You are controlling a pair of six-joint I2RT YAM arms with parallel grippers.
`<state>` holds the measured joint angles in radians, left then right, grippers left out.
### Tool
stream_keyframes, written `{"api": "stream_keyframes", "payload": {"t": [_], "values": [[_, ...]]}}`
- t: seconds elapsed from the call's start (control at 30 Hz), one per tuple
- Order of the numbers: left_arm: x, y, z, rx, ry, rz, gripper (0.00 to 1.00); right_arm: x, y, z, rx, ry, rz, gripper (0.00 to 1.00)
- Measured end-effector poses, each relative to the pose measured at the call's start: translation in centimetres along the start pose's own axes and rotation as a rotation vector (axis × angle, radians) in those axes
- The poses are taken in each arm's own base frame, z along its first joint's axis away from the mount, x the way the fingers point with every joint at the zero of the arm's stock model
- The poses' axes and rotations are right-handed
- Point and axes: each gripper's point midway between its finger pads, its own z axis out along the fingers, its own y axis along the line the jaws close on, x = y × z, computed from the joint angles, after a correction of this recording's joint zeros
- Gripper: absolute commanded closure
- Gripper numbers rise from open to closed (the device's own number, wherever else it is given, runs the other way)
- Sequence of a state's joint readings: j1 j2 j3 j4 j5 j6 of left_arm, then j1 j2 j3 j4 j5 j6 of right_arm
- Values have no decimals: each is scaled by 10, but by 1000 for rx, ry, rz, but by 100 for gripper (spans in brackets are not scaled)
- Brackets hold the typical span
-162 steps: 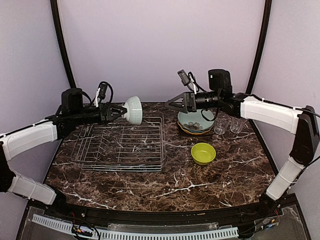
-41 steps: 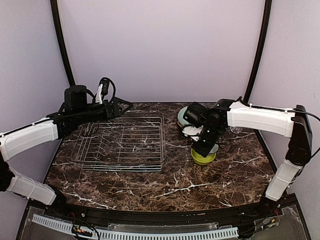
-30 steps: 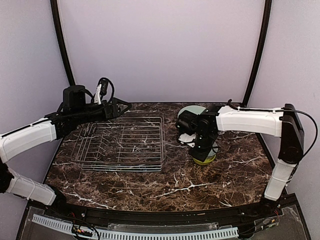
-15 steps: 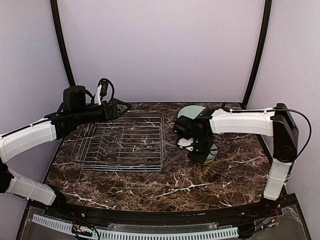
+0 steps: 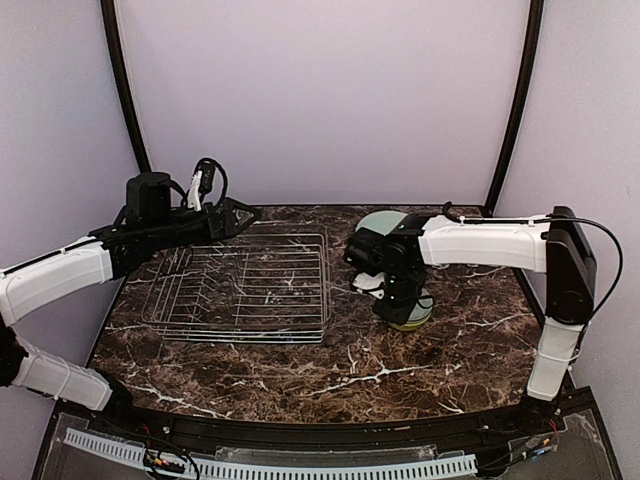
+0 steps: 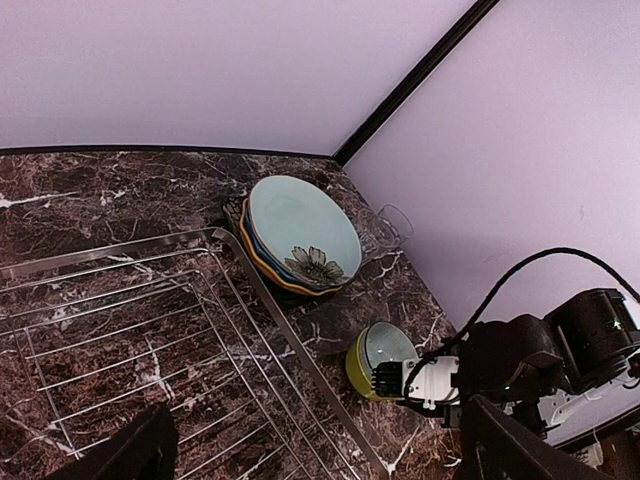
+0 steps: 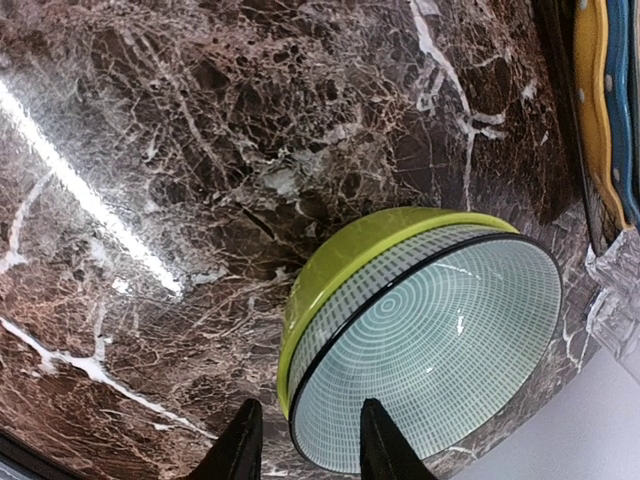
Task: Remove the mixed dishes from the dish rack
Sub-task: Place the bowl in the bowl.
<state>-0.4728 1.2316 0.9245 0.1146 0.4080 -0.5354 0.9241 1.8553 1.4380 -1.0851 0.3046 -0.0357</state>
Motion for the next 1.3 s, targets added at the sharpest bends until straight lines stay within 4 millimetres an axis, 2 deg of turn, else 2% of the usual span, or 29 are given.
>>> {"api": "stream_keyframes", "payload": {"t": [0.17,0.27,0.43,0.53,0.63,0.83,0.97,1.13,1.3], "values": [[2,2,0,-5,4,-1,1,-2,2,-2,-13,-8,-4,43],[1,3,-1,-10,0,-2,1,-3,2,-7,-18,-26,-4,34],[1,7,-3,-34,-2,-4,1,-8,-5,-27,-9,-94,9,18],[1,12,-6,-60,-1,-11,1,-15,-9,-41,-4,-151,24,13],[-1,21,-10,-109,5,-24,1,-21,-15,-58,1,-225,46,2],[-30,39,-29,-241,-18,-34,1,-39,-32,-104,4,-436,110,1],[-40,56,-43,-327,-16,-31,1,-44,-55,-133,-14,-619,200,1],[-33,75,-50,-424,37,-19,1,-22,-86,-129,-79,-748,344,1],[-15,95,-54,-511,92,-13,1,2,-110,-110,-184,-838,504,1]]}}
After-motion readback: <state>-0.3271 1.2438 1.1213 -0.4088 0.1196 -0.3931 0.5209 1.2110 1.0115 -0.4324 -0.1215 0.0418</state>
